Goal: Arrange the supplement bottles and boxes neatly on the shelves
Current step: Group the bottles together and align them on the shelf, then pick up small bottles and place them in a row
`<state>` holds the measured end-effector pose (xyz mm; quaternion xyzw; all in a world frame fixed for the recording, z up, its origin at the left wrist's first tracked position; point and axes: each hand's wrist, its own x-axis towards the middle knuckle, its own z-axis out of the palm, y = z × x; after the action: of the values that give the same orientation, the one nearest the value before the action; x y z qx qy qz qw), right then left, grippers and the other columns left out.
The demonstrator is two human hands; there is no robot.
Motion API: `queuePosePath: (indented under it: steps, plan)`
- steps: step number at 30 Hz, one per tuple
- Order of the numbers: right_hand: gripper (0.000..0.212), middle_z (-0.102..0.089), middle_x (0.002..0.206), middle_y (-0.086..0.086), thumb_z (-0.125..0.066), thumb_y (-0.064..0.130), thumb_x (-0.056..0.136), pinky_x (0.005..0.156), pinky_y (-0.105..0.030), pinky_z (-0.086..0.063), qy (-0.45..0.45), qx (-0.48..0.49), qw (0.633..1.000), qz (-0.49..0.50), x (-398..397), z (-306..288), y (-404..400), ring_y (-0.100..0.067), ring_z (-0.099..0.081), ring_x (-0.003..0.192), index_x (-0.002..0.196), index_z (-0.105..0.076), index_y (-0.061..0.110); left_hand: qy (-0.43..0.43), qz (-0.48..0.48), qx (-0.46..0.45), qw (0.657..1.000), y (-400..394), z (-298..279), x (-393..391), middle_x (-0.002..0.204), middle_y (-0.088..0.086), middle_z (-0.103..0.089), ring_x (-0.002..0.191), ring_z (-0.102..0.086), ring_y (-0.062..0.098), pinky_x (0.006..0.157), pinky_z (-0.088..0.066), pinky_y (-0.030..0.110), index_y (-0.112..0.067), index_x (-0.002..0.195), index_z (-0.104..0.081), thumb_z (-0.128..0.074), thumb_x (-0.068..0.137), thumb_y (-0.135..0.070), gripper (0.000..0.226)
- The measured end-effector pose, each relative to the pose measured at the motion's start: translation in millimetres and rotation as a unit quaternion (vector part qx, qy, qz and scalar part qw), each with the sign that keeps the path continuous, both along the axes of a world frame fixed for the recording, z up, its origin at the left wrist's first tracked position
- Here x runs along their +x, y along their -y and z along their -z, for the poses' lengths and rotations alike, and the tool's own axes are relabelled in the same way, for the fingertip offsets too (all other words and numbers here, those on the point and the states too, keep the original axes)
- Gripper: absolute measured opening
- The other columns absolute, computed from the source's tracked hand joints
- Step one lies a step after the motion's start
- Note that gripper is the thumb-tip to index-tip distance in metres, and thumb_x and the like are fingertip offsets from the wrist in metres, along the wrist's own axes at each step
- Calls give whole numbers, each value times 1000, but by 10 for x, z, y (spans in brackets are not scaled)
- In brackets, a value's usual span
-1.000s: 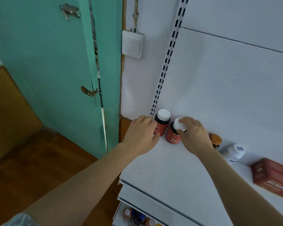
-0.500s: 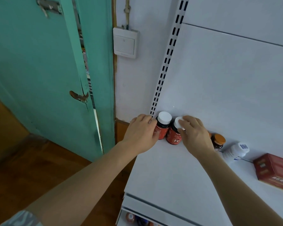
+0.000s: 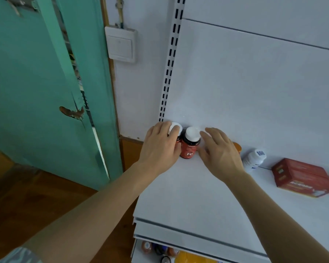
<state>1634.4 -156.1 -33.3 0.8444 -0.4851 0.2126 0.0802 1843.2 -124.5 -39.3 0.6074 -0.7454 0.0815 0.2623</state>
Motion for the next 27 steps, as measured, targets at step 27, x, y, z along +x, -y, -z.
queuePosePath:
  steps: [27]
  plan:
    - [69,-23,159,-13,-33,58,96,120,-45,-19,-19,73,922,379,-4601,-383,-2756,-30,-17,147,152,-26,17,77,218,47,972,-1402,-360,-4838,150,9,-37,139,-28,30,113,-27,45,-17,143,-42,-45,94,-44,56]
